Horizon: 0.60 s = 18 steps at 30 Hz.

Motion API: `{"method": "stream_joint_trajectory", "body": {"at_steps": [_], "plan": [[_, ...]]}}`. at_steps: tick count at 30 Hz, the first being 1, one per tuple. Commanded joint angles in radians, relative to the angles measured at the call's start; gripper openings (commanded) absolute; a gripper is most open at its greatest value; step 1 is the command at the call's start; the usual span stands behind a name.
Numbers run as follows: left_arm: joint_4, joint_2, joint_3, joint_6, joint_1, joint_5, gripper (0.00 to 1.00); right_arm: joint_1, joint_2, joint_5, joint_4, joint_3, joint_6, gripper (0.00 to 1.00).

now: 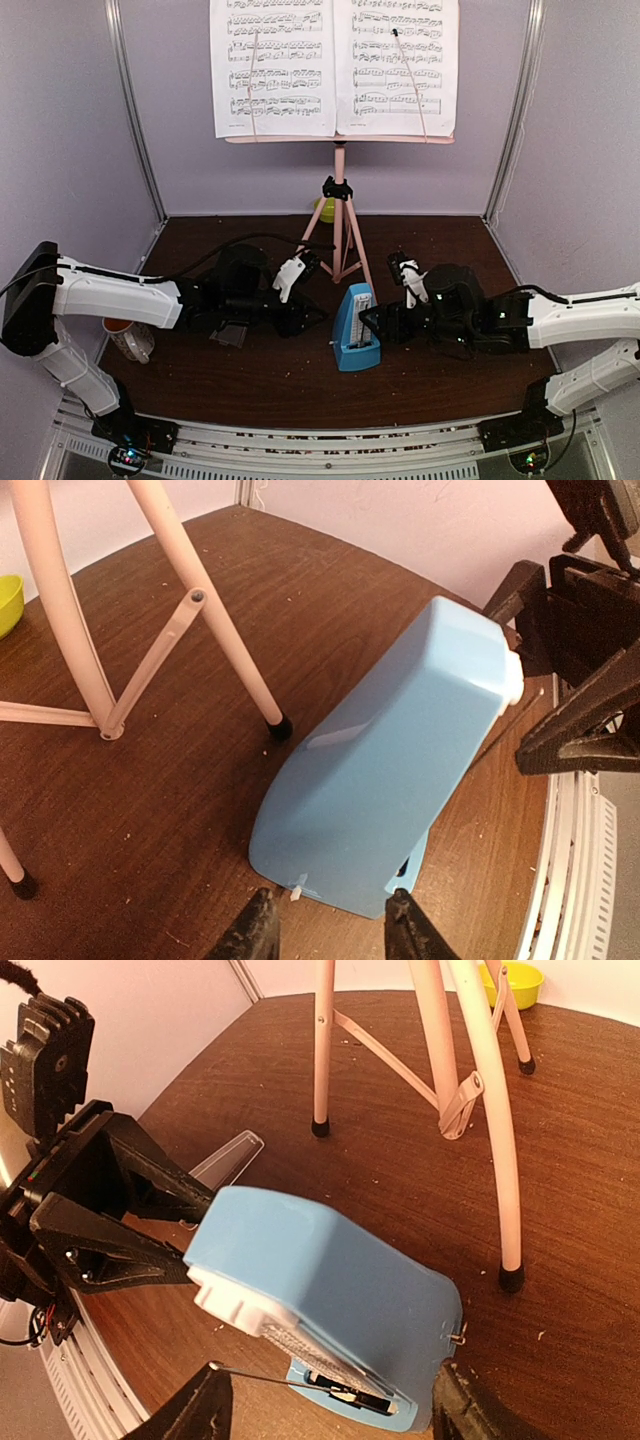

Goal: Set up the instrument practice props

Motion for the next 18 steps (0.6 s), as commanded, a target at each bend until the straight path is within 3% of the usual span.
{"method": "stream_joint_trajectory", "body": {"at_steps": [1, 13, 18], "plan": [[0.013, 0.011, 0.021, 0.014, 0.003, 0.005, 0.38, 0.014, 0.0, 0.066, -0.03, 0.037, 0.023, 0.7], [0.008, -0.002, 0.01, -0.008, 0.005, -0.023, 0.38, 0.001, -0.103, 0.265, -0.2, -0.032, 0.12, 0.69], [0.026, -0.026, -0.031, -0.055, 0.03, -0.038, 0.38, -0.091, -0.194, 0.271, -0.276, -0.117, 0.167, 0.69]]}}
